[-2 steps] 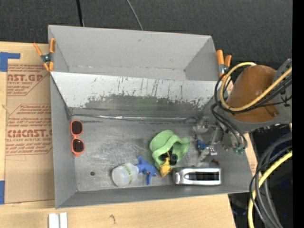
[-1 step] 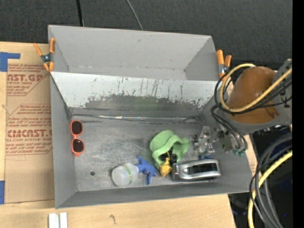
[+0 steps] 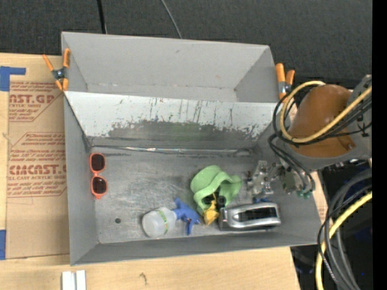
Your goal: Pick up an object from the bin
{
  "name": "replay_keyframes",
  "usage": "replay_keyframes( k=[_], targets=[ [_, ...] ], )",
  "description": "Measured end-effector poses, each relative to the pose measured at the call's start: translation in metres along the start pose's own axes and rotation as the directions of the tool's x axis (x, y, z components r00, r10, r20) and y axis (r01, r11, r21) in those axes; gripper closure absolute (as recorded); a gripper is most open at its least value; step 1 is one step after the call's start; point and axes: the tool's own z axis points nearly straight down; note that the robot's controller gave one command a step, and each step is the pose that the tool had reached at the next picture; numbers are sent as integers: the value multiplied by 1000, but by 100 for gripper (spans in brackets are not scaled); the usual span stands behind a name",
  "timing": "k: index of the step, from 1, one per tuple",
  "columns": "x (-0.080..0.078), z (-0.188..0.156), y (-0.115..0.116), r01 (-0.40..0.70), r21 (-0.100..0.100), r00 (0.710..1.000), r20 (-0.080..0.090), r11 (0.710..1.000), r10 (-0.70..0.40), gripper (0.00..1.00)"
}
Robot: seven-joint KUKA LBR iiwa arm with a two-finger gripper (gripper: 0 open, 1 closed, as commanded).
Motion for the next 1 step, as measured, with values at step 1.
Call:
replay_keyframes(
  k=[1],
  targets=[
    [2, -50, 11, -65, -2, 998, -6, 998, 65, 100]
  ],
)
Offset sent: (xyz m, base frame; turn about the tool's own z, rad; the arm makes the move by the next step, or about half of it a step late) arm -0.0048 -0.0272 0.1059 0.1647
